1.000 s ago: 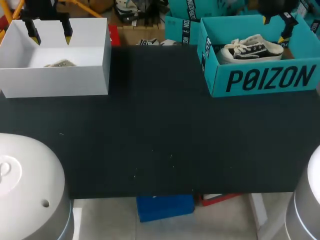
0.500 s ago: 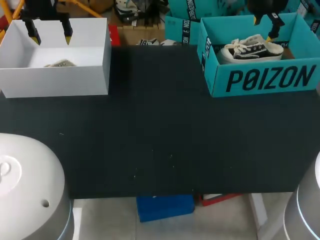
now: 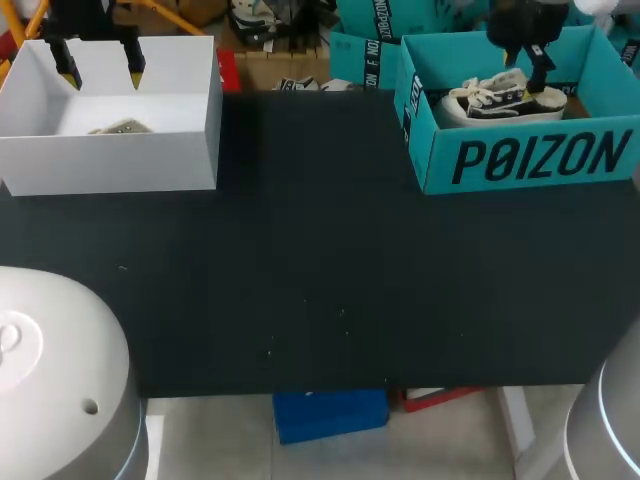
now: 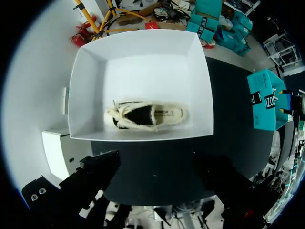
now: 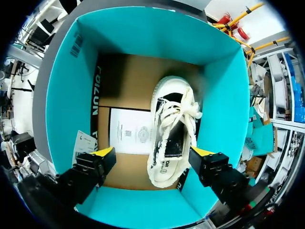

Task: Take the shoe out of the shoebox, open the shoe tongue, remove and reinsert the insole, then place the shoe into the shoebox

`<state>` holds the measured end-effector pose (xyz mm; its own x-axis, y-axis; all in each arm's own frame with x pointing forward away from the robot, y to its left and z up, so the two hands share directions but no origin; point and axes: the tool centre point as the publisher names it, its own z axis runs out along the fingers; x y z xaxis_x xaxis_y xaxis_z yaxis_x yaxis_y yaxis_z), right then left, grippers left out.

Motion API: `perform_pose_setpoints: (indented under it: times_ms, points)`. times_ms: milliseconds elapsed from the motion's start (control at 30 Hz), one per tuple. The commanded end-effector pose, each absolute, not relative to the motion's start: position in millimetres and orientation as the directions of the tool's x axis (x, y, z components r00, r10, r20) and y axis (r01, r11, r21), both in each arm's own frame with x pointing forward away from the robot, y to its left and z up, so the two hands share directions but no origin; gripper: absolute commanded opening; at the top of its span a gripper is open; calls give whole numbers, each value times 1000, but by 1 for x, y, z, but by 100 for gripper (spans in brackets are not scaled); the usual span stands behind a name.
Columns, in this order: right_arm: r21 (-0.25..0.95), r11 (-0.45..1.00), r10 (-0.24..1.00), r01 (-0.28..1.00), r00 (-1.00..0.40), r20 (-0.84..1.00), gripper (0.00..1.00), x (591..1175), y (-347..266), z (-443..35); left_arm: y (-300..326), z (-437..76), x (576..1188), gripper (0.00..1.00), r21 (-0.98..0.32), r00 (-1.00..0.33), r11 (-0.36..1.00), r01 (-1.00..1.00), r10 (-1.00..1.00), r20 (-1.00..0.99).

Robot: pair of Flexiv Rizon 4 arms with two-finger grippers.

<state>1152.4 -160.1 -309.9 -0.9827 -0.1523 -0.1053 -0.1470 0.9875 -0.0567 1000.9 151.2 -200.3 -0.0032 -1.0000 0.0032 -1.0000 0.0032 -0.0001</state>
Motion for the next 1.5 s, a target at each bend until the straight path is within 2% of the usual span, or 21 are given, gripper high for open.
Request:
perform_pose_setpoints:
  times_ms: [33,700,1300,1367,1400,1467,1500]
  points:
    - [-55,989,-139,-134,-985,-100,100,1156,-164,-326,151,-200,1001,100,1,-2,2,-1000,-1000,2]
    - [-36,994,-101,-99,-994,-48,100,1139,-166,-375,151,-200,1001,100,1,-2,2,-1000,-1000,2]
    - [-31,992,-126,-125,-991,-37,100,1149,-165,-401,151,-200,1001,100,1,-2,2,-1000,-1000,2]
    - [-30,991,-130,-129,-991,-34,76,1151,-163,-403,151,-200,1001,100,1,-2,2,-1000,-1000,2]
    - [-30,990,-135,-134,-990,-30,49,1152,-163,-404,151,-200,1001,100,1,-2,2,-1000,-1000,2]
    - [-31,990,-137,-136,-990,-29,27,1154,-162,-406,151,-200,1001,100,1,-2,2,-1000,-1000,2]
    - [-31,990,-138,-137,-990,-29,6,1154,-161,-406,151,-200,1001,100,1,-2,2,-1000,-1000,2]
